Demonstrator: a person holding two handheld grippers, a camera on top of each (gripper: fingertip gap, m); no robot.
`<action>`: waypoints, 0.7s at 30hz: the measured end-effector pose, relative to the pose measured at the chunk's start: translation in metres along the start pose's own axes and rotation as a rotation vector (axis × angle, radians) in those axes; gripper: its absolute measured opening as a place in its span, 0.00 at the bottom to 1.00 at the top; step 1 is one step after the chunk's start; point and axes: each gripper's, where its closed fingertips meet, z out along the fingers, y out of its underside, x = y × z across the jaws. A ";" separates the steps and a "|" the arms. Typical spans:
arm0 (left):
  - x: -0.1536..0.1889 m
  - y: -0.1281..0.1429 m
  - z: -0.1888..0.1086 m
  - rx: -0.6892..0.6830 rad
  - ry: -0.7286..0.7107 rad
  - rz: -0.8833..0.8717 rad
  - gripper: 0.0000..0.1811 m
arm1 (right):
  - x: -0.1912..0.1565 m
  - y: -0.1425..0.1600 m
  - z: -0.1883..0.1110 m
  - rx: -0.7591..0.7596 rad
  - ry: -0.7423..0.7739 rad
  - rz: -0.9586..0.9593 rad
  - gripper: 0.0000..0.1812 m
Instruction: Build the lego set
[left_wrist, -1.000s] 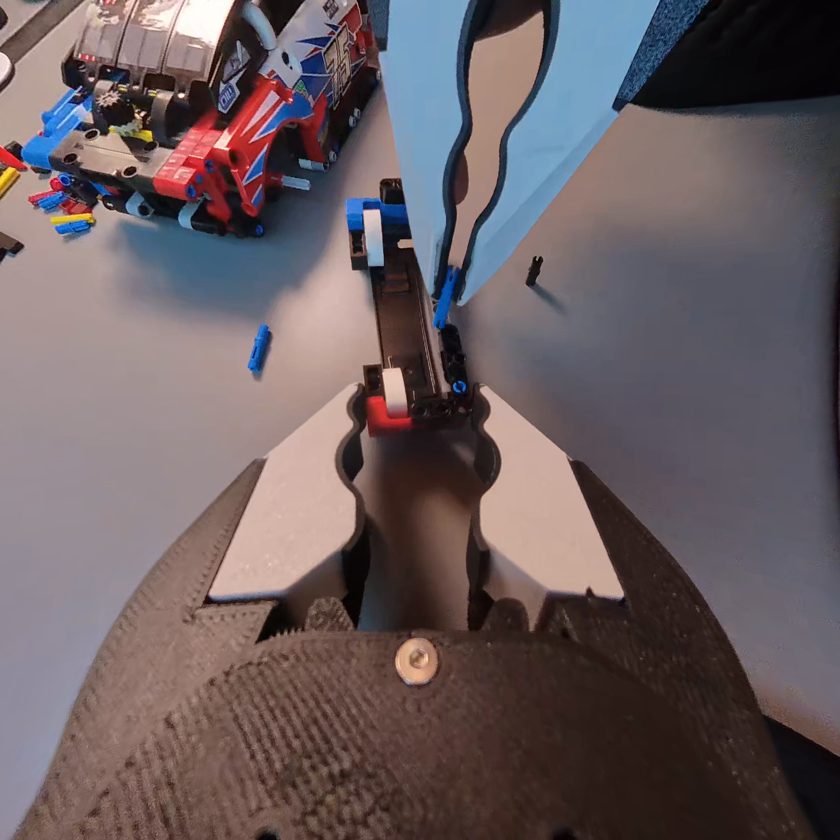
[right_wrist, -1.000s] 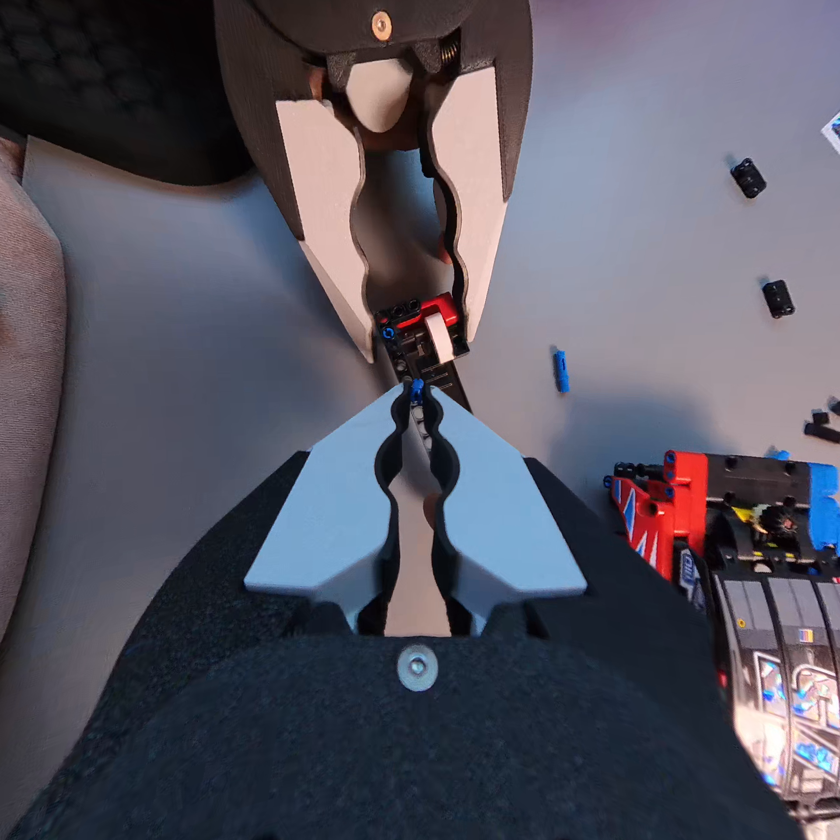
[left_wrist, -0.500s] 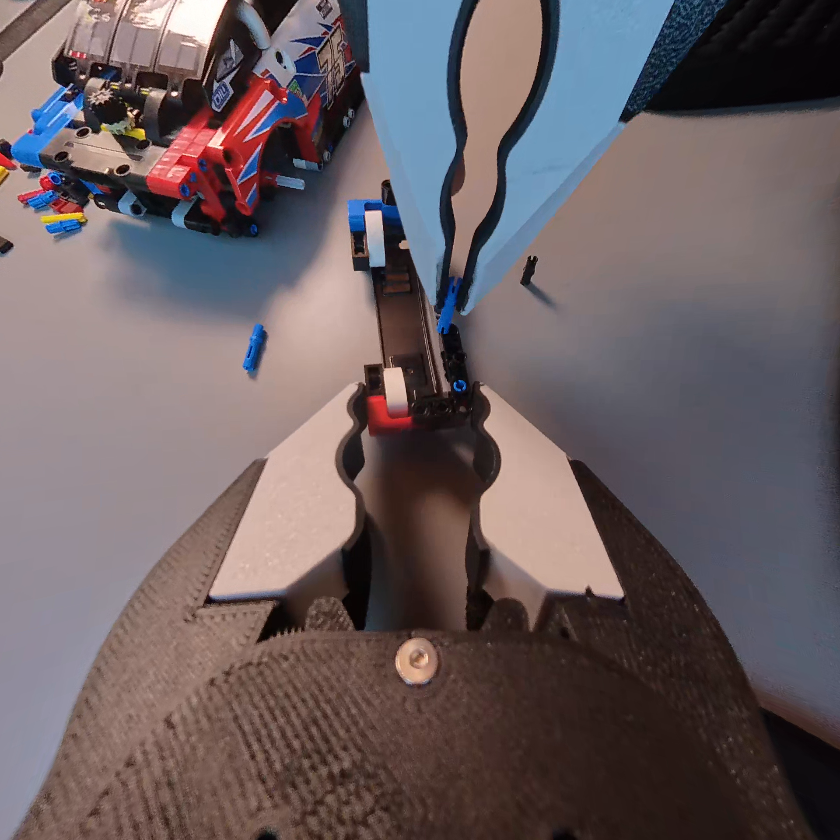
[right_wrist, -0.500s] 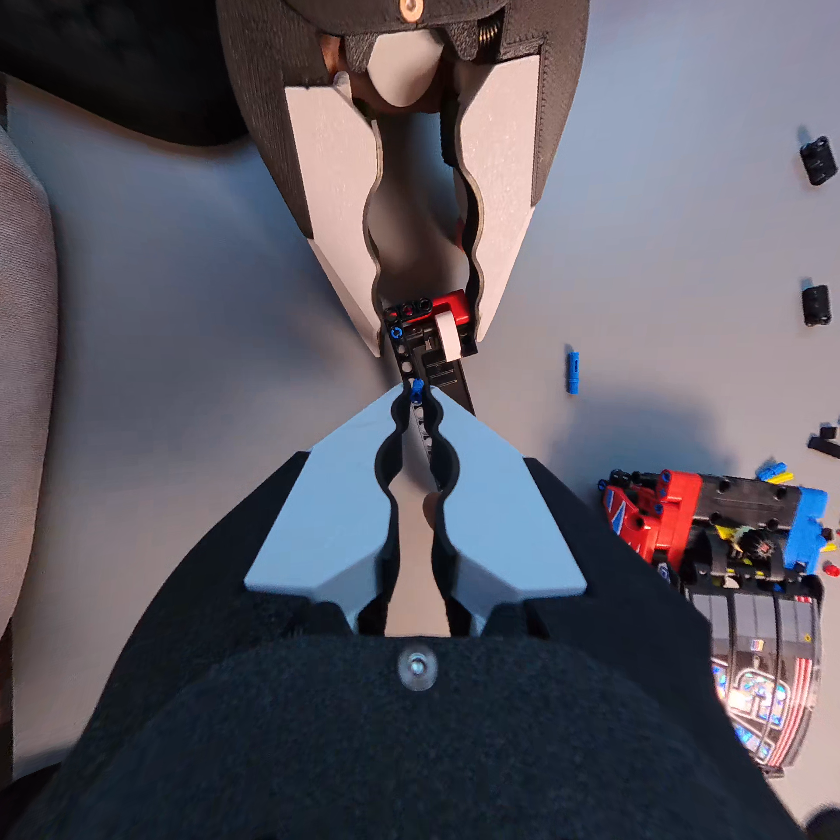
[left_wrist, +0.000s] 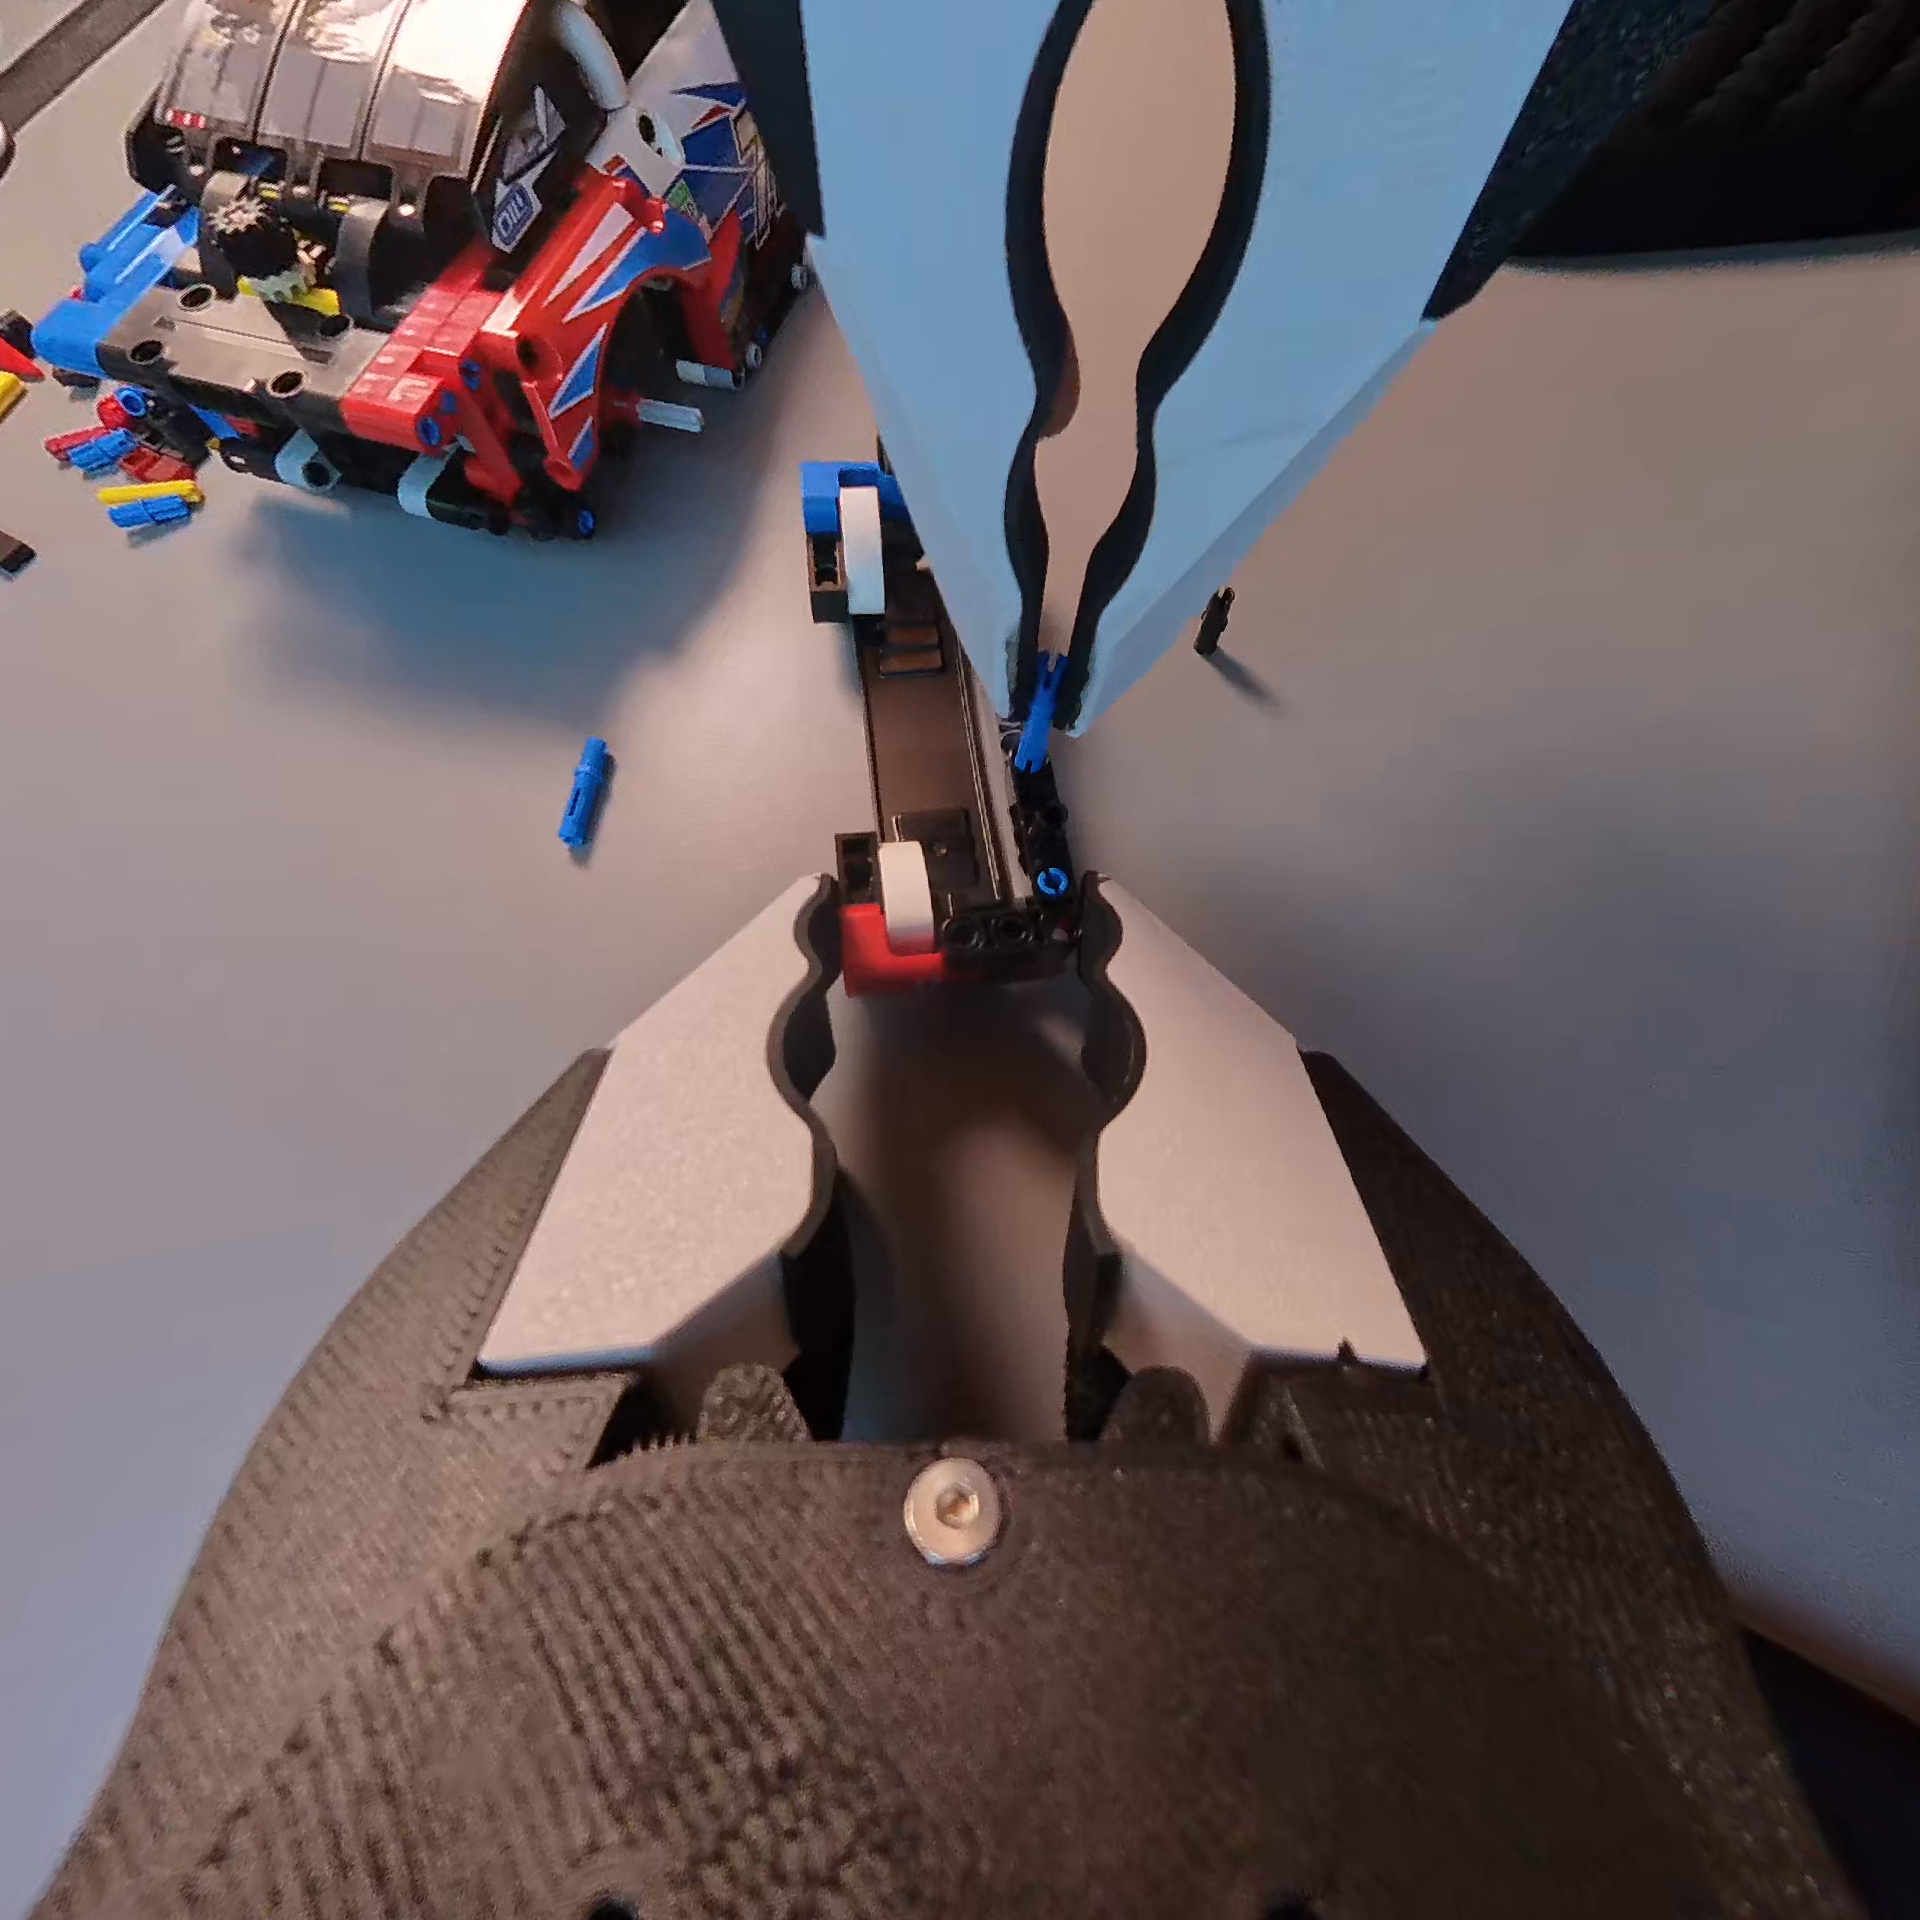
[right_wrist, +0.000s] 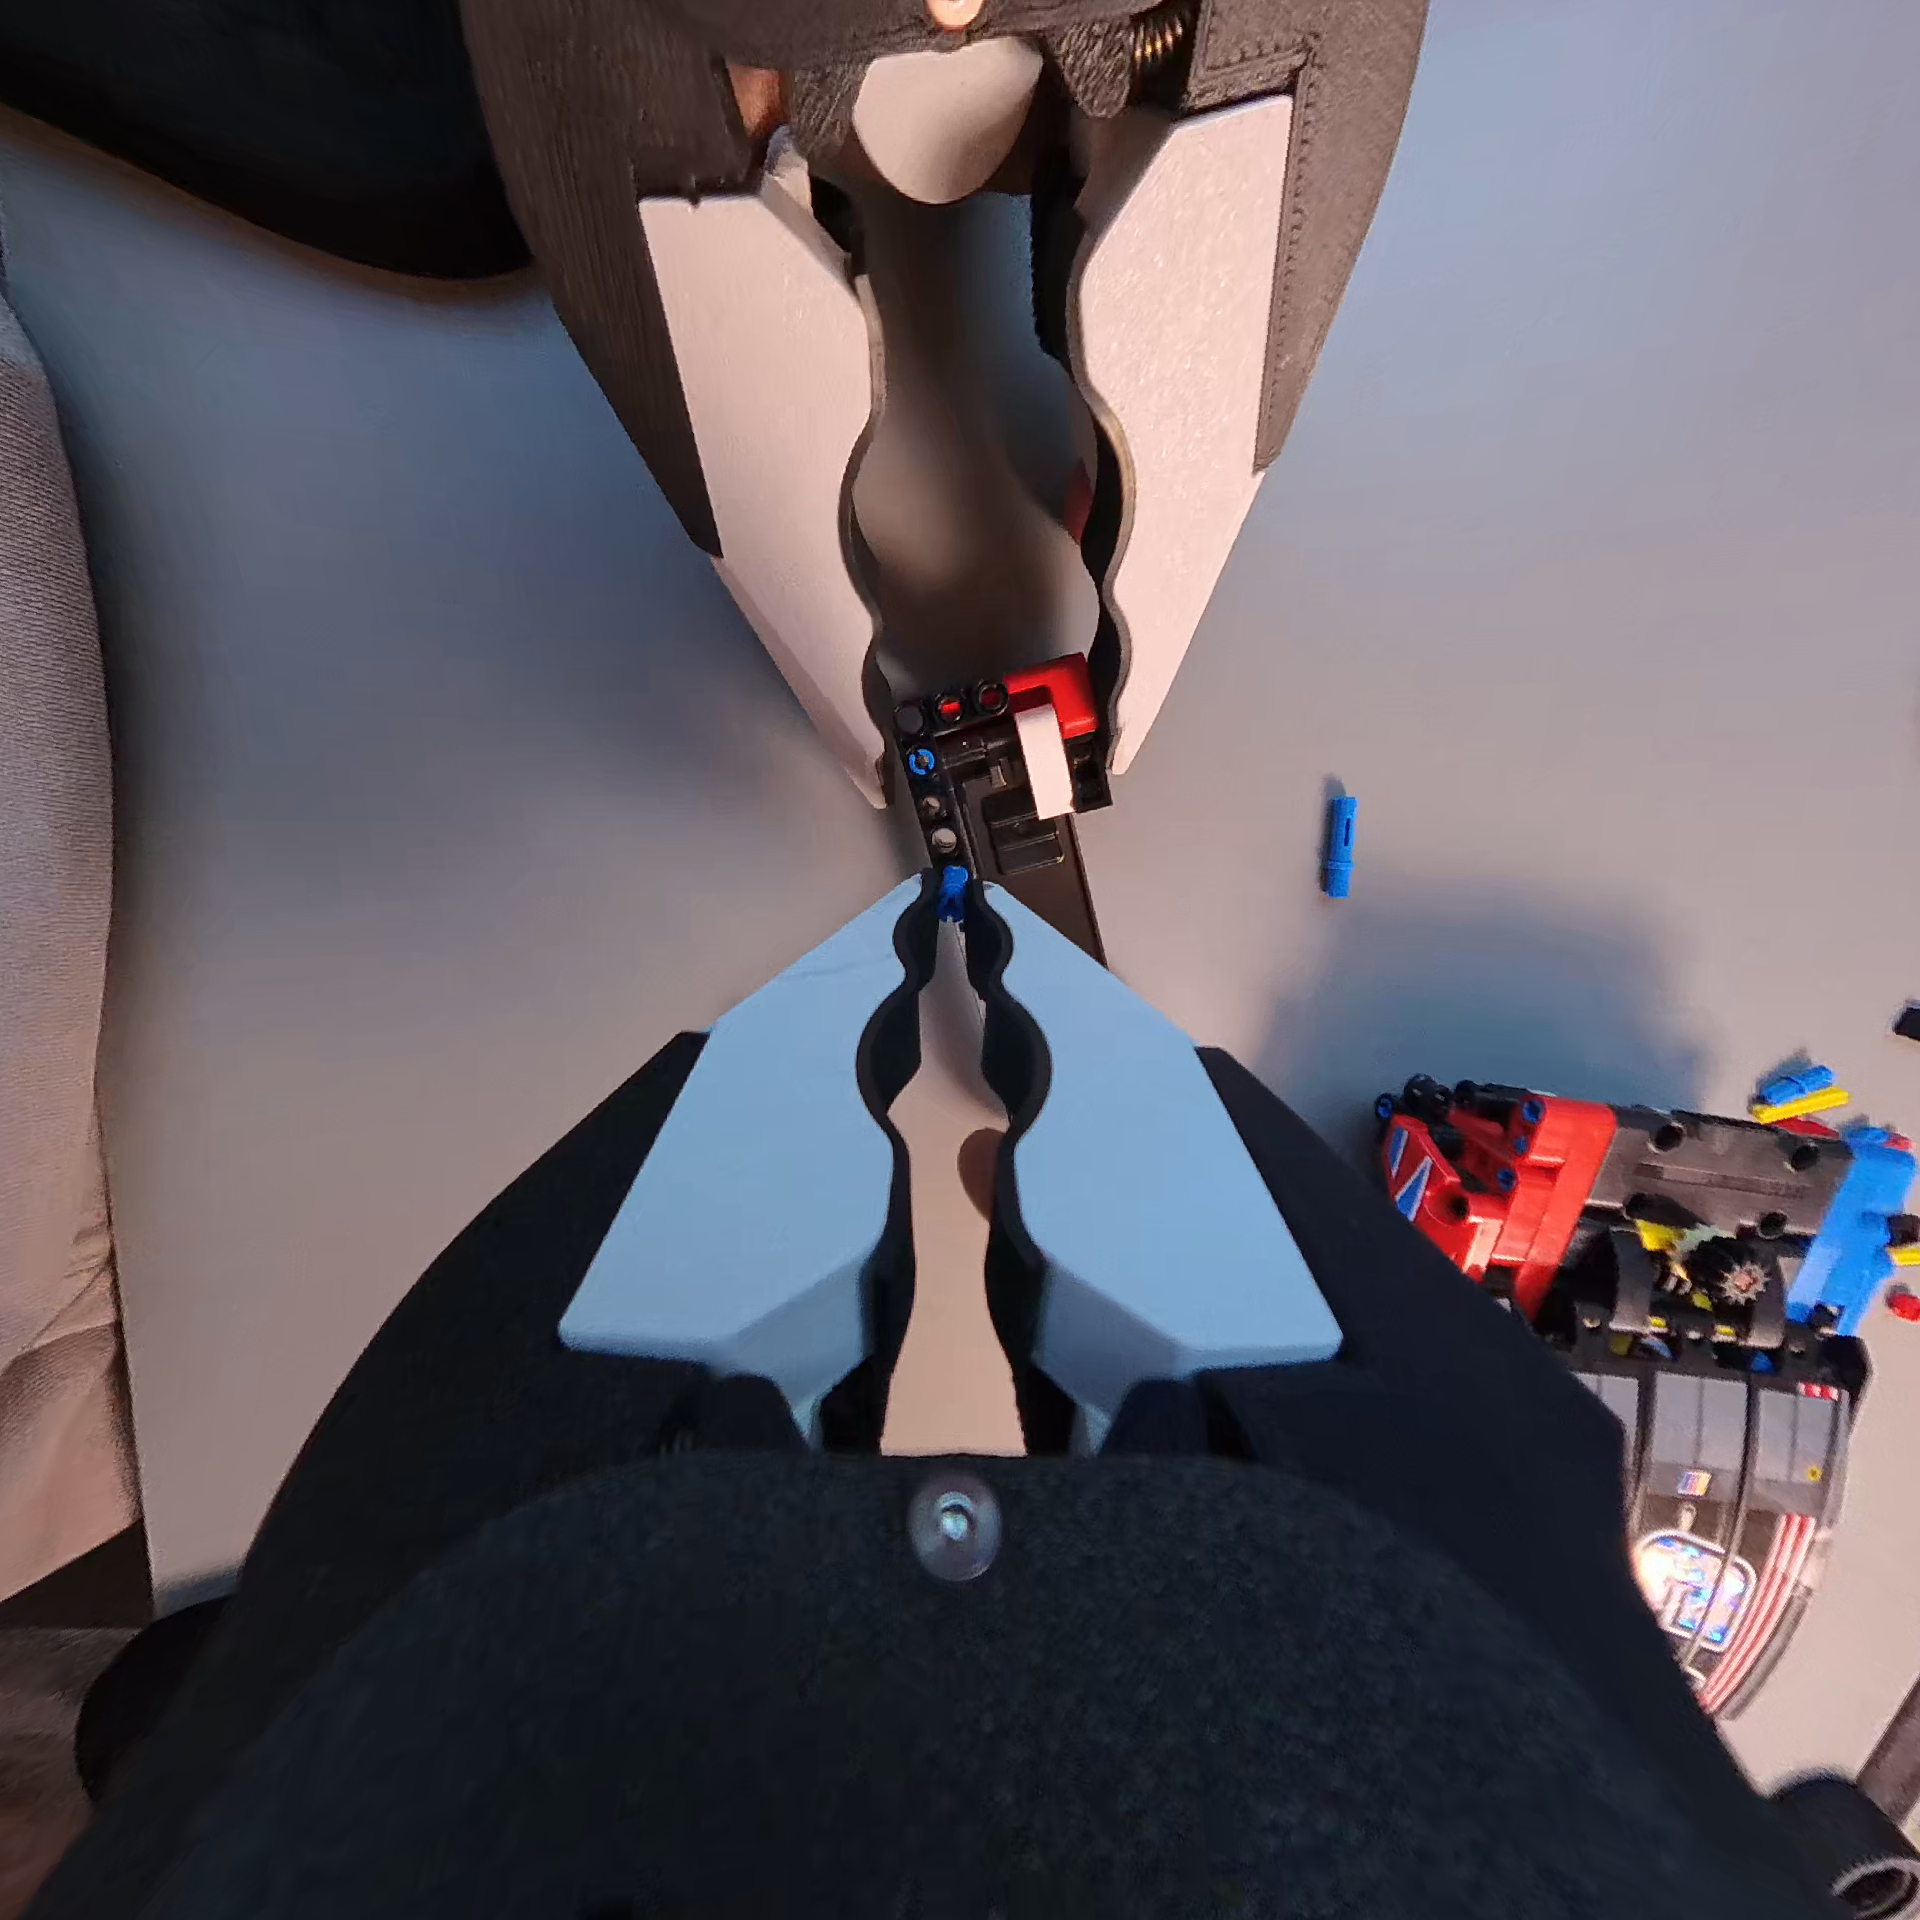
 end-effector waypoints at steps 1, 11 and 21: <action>0.000 0.000 0.000 0.000 -0.003 0.003 0.24 | 0.000 0.000 0.000 -0.012 -0.005 -0.002 0.01; 0.000 0.001 0.000 -0.005 -0.014 0.011 0.24 | -0.001 -0.001 0.003 -0.039 0.040 -0.032 0.01; 0.001 0.000 0.000 -0.001 -0.004 0.014 0.24 | -0.002 -0.006 0.004 0.095 0.042 -0.027 0.01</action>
